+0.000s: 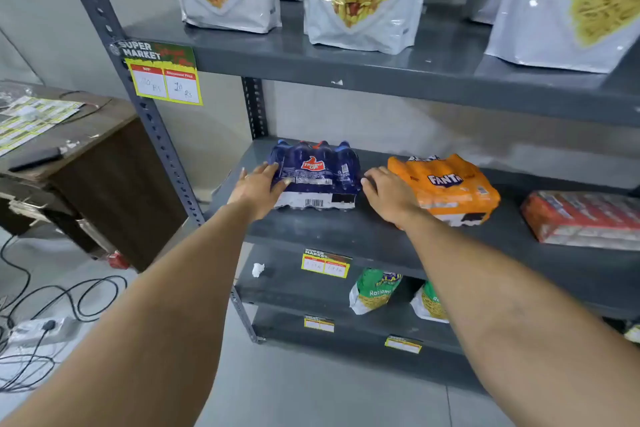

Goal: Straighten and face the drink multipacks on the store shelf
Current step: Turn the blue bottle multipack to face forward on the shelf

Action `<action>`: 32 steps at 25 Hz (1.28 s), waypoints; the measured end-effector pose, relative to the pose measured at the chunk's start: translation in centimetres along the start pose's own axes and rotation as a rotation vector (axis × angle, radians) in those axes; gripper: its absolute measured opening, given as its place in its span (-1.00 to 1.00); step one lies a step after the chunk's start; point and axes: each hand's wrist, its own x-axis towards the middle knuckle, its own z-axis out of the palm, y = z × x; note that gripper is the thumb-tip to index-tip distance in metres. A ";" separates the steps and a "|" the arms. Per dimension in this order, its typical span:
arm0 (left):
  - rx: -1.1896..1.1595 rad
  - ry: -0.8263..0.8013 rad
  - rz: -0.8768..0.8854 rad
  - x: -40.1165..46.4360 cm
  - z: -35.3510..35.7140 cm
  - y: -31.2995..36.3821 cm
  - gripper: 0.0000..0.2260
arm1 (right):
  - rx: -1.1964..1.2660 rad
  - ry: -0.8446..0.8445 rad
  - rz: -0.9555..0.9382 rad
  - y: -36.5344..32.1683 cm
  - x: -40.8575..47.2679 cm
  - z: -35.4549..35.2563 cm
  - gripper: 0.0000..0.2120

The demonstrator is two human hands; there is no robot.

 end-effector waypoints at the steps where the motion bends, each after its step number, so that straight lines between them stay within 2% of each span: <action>1: -0.122 -0.002 -0.024 0.9 0.2 0.1 -0.45 | 0.092 0.001 0.067 0.0 1.4 0.5 -0.67; 5: -0.477 0.058 -0.265 4.2 0.5 0.1 -0.57 | 0.386 -0.154 0.314 -1.3 5.5 1.6 -0.63; 9: -0.627 -0.039 -0.446 6.2 -0.1 -0.2 -0.63 | 0.652 -0.254 0.559 -1.4 7.8 2.5 -0.68; 12: -0.750 -0.089 -0.521 6.5 -0.4 -0.4 -0.68 | 0.689 -0.253 0.588 -1.5 8.3 2.5 -0.57; 15: -0.868 -0.079 -0.518 5.9 0.3 -1.3 -0.62 | 0.617 -0.229 0.517 -2.3 7.2 2.0 -0.35; 18: -0.870 -0.022 -0.429 4.9 0.9 -2.0 -0.60 | 0.579 -0.218 0.433 -2.3 5.8 1.7 -0.21; 22: -0.812 0.028 -0.282 4.0 1.1 -3.0 -0.50 | 0.454 -0.105 0.340 -2.5 3.7 2.5 -0.31; 25: -0.621 0.001 -0.187 3.2 2.3 -3.7 -0.50 | 0.350 -0.045 0.341 -2.4 1.6 3.8 -0.31; 28: -0.584 -0.022 -0.167 3.1 3.0 -3.9 -0.51 | 0.402 -0.068 0.394 -1.6 1.3 4.1 -0.23; 30: -0.509 0.020 -0.148 3.4 3.0 -4.0 -0.53 | 0.524 -0.158 0.507 -0.6 2.0 3.3 -0.30; 32: -0.408 0.124 -0.204 3.4 3.0 -4.1 -0.58 | 0.702 -0.238 0.619 -0.1 2.9 2.3 -0.54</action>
